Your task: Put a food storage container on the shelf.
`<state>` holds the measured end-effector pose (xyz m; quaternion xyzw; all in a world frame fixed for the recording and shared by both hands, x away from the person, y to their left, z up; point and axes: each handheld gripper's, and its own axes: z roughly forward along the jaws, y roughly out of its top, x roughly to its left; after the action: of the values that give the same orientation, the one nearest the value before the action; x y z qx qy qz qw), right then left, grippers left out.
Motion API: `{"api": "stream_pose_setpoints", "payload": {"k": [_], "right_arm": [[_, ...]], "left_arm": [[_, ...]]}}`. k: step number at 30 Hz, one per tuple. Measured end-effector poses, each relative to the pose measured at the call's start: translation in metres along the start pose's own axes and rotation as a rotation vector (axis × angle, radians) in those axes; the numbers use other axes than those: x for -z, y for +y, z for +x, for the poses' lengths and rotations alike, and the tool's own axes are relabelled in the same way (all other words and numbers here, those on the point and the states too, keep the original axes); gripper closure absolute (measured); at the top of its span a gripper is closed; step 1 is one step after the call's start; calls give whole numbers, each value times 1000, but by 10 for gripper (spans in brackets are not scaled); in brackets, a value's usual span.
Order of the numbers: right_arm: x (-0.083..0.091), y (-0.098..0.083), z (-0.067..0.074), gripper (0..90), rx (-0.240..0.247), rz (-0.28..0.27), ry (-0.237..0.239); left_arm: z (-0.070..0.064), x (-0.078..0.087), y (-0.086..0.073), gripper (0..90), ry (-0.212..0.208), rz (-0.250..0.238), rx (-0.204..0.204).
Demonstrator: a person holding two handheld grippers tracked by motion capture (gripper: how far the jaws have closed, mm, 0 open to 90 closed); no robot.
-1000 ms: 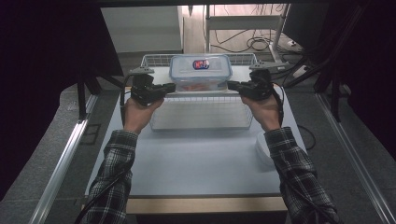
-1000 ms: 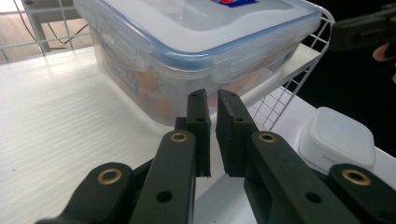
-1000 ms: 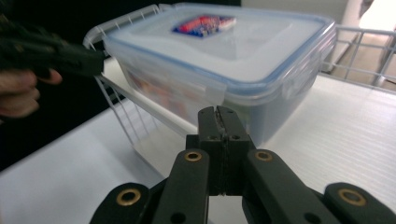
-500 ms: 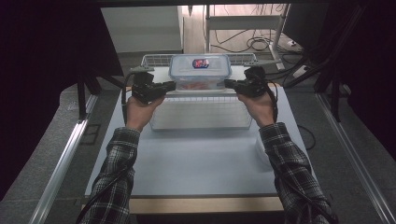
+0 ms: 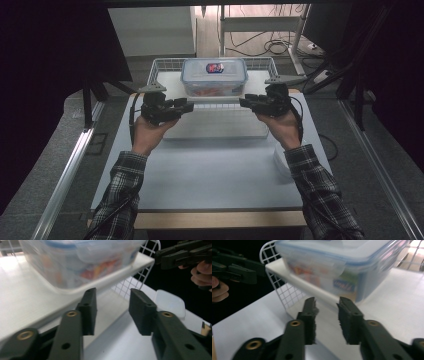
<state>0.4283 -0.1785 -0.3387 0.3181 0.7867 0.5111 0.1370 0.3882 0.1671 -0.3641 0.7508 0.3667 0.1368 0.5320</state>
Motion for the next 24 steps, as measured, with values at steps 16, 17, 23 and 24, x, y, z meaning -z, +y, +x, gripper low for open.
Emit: {"api": "stream_pose_setpoints", "payload": {"k": [16, 17, 23, 24], "right_arm": [[23, -42, 28, 271, 72, 12, 2], [24, -46, 29, 255, 72, 13, 2], [29, -68, 30, 170, 56, 34, 1], [30, -70, 30, 160, 56, 38, -3]], "left_arm": [[-37, 10, -43, 245, 9, 42, -48], [-39, 10, -47, 214, 10, 46, -46], [-46, 12, -67, 136, -11, 44, -18], [-47, 12, -71, 131, -11, 44, -14]]}}
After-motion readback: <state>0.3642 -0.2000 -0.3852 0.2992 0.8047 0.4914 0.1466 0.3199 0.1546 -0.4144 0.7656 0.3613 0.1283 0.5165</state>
